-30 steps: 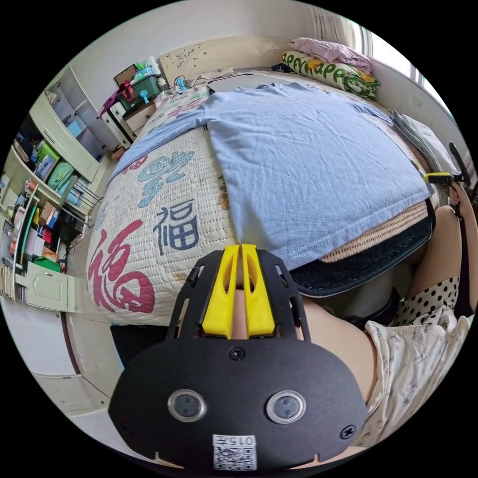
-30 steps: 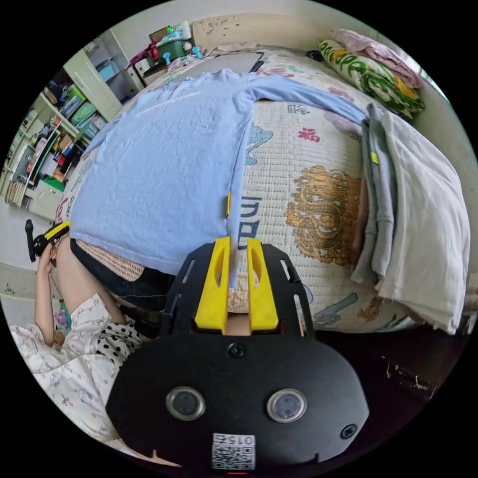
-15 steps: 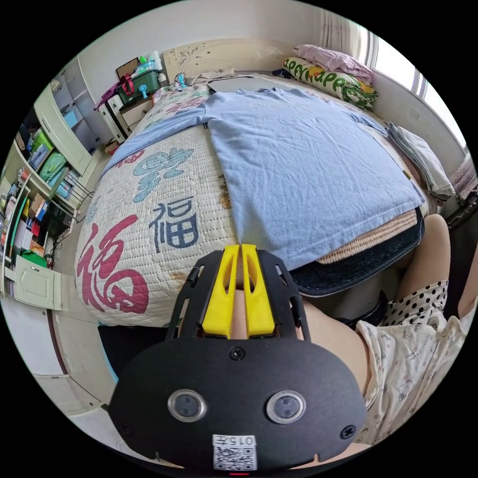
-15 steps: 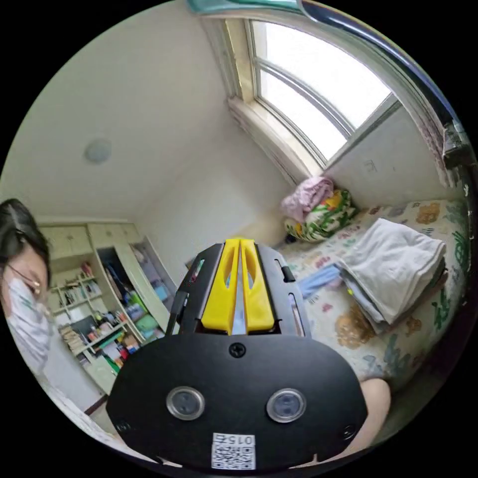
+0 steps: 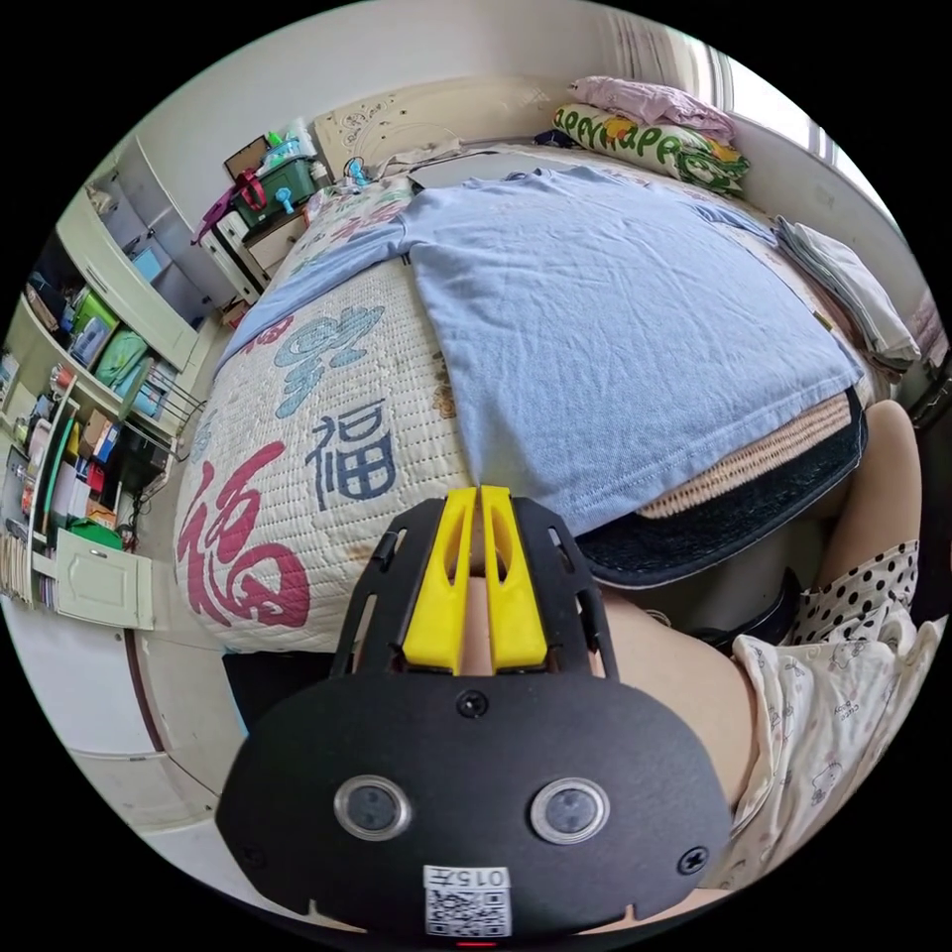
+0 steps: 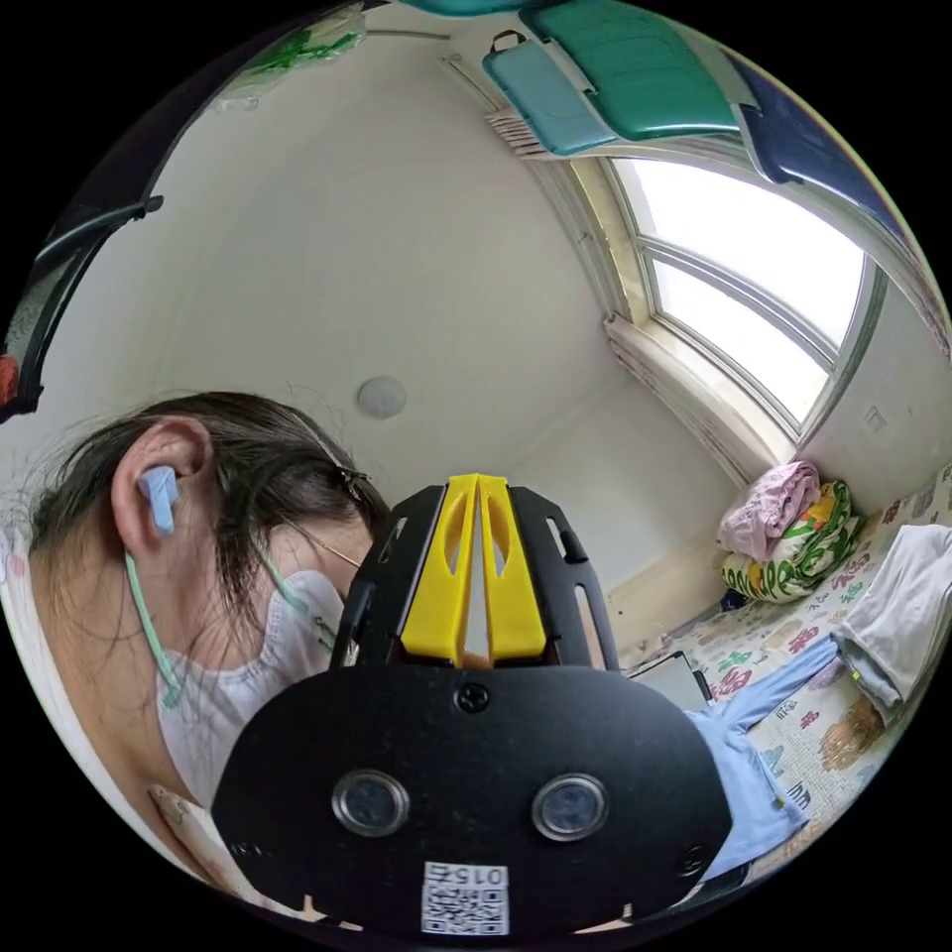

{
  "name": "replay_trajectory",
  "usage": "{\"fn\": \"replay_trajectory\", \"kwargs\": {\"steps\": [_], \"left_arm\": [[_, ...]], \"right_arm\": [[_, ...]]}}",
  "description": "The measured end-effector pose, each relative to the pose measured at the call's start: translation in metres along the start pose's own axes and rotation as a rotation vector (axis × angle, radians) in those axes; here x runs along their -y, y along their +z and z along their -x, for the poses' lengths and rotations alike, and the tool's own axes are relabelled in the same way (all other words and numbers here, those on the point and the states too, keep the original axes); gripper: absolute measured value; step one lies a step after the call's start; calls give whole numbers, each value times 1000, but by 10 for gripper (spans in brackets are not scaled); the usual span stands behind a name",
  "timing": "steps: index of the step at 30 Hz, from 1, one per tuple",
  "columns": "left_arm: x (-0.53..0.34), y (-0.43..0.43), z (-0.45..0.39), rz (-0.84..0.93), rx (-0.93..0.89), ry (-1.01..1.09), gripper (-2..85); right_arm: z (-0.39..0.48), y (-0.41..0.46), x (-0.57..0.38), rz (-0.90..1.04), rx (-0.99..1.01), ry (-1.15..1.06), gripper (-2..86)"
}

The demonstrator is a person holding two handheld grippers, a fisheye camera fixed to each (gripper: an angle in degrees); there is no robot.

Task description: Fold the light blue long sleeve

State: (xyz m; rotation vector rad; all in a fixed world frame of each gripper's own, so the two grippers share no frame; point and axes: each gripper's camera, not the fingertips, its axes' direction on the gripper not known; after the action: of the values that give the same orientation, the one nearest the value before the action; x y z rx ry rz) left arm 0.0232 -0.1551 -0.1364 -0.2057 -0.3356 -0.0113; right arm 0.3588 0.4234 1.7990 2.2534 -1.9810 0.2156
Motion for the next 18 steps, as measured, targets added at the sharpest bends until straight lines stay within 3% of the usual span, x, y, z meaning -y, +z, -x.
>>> {"fn": "replay_trajectory", "kwargs": {"steps": [6, 12, 14, 18], "left_arm": [[-6, -4, 10, 2, 42, 22, -3], [1, -13, 17, 67, 101, 41, -4], [5, -19, 27, 106, 32, 54, -5], [1, -47, 56, 102, -9, -53, -6]], "right_arm": [[61, 26, 70, 53, 83, 38, -5], [110, 114, 170, 142, 155, -4, -6], [119, 171, 199, 234, 81, -128, -7], [46, 283, 226, 494, -193, -97, -3]]}}
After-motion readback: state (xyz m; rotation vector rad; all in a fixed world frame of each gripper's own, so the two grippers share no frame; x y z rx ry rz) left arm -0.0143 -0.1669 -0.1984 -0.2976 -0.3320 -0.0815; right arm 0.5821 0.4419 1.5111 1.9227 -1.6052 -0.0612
